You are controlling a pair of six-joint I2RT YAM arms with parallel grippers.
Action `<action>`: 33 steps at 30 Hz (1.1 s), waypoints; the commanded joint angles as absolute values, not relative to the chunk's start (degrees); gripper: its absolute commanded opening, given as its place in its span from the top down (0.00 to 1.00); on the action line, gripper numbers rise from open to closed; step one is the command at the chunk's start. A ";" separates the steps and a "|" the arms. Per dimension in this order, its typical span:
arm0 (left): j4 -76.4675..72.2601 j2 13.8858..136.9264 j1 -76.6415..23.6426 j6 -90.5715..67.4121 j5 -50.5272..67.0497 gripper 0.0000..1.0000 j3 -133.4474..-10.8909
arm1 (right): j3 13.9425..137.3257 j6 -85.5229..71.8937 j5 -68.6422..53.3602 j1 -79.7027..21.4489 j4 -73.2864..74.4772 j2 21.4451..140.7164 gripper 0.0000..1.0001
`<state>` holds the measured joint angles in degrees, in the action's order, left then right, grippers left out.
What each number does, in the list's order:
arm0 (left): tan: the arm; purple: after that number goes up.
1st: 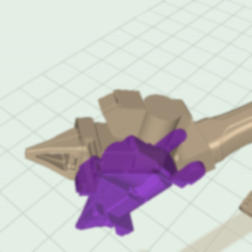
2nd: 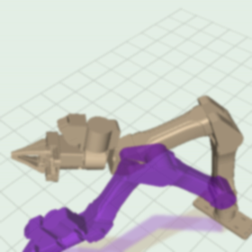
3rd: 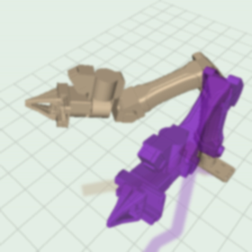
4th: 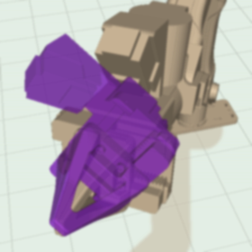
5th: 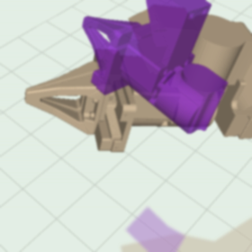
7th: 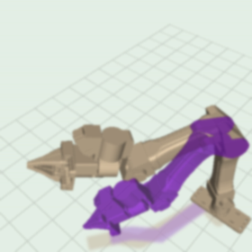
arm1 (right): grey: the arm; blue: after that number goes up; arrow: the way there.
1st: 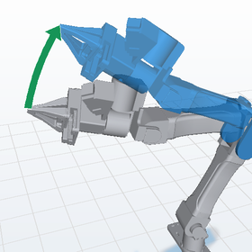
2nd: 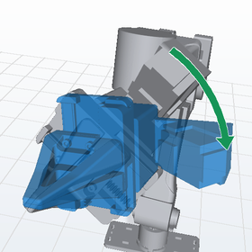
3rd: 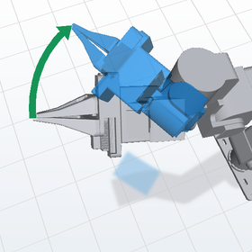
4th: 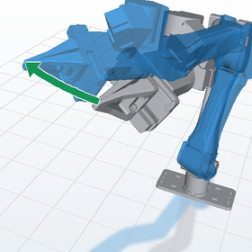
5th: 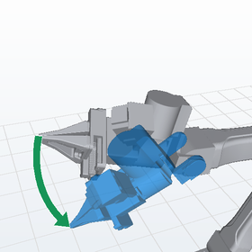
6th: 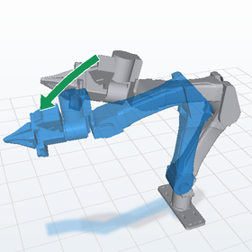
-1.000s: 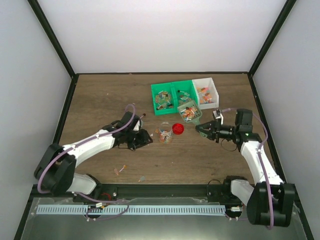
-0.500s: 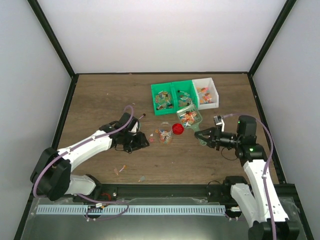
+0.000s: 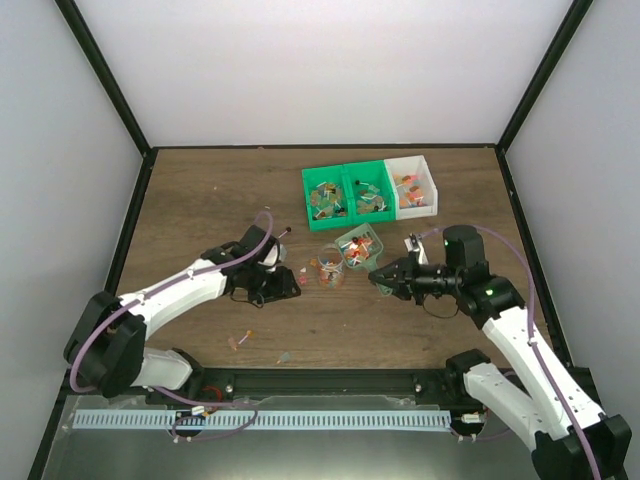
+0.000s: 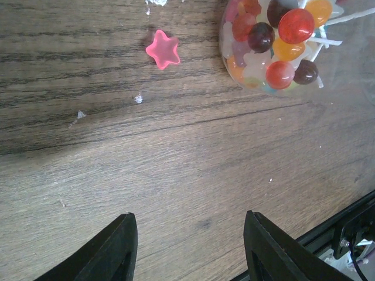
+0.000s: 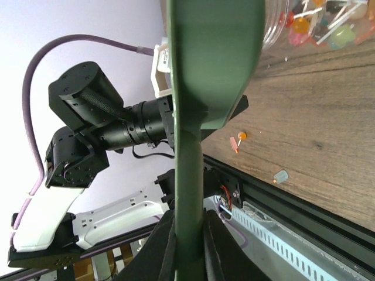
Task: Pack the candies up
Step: Place the fake candies in the packing bottle.
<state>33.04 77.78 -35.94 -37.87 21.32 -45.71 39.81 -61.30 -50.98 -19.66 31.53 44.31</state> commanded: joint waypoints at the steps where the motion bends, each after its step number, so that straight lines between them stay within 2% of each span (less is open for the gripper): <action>1: 32.48 78.93 -35.65 -35.24 22.65 0.49 -45.87 | 44.58 -60.49 -47.34 -20.70 35.00 45.30 0.99; 13: 31.66 79.36 -33.89 -33.33 23.90 0.49 -45.75 | 44.55 -61.16 -46.06 -24.16 36.38 44.08 0.99; 22: 32.21 76.01 -33.22 -33.31 23.67 0.49 -42.88 | 45.26 -59.47 -38.83 -29.95 37.91 45.86 0.99; 33: 33.43 73.06 -33.03 -33.31 22.24 0.49 -41.18 | 46.42 -56.92 -35.07 -30.41 40.61 46.06 0.99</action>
